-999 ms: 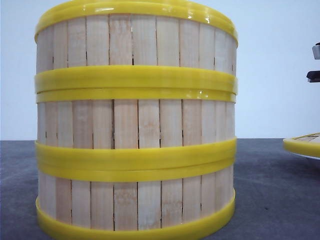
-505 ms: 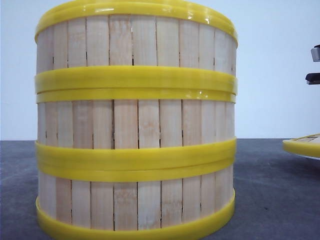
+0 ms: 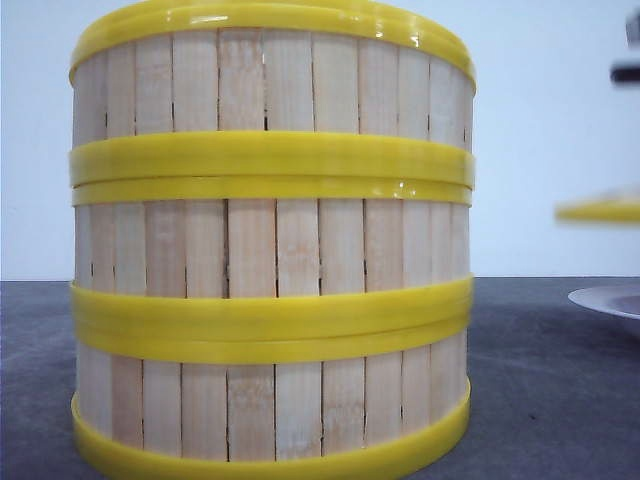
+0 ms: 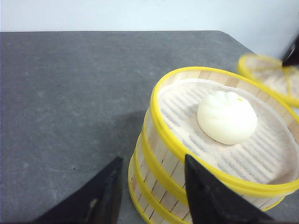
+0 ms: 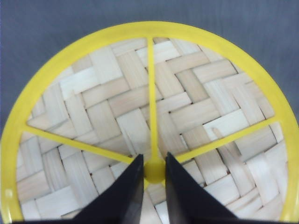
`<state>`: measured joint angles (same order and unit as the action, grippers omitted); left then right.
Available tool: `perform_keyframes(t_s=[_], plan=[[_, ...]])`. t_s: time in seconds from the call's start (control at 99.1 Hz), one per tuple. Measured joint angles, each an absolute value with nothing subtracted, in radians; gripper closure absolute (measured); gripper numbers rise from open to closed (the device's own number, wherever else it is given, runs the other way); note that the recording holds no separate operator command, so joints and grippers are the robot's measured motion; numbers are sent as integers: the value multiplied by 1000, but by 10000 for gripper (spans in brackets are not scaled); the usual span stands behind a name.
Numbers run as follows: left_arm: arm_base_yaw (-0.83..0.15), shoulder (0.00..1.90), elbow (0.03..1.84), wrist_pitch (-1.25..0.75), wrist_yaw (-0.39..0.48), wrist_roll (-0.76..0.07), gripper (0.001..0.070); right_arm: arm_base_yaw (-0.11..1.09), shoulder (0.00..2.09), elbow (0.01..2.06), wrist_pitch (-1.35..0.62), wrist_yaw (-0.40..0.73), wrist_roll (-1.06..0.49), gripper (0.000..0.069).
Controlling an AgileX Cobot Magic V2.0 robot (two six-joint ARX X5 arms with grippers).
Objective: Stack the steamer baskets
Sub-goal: 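Lift the lid with the right gripper and lower it onto the stack top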
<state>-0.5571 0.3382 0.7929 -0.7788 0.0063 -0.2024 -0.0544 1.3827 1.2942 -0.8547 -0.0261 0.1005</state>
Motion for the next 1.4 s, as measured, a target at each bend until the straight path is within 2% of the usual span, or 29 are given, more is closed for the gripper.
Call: perform_keyframes(t_s=[0.192, 0.525, 0.807, 0.959, 1.403], plan=[[-557, 338, 793, -778, 6, -202, 472, 27, 1364, 1446, -965, -88, 81, 640], [-557, 338, 793, -778, 6, -202, 472, 331, 1364, 1687, -1080, -102, 56, 640], [-557, 338, 793, -778, 6, -202, 472, 627, 1369, 1714, -1095, -101, 56, 640], [-557, 338, 793, -777, 6, -202, 472, 760, 1396, 1714, -1095, -28, 56, 641], [-557, 338, 793, -777, 6, -203, 472, 929, 1483, 1714, -1096, 28, 56, 641]])
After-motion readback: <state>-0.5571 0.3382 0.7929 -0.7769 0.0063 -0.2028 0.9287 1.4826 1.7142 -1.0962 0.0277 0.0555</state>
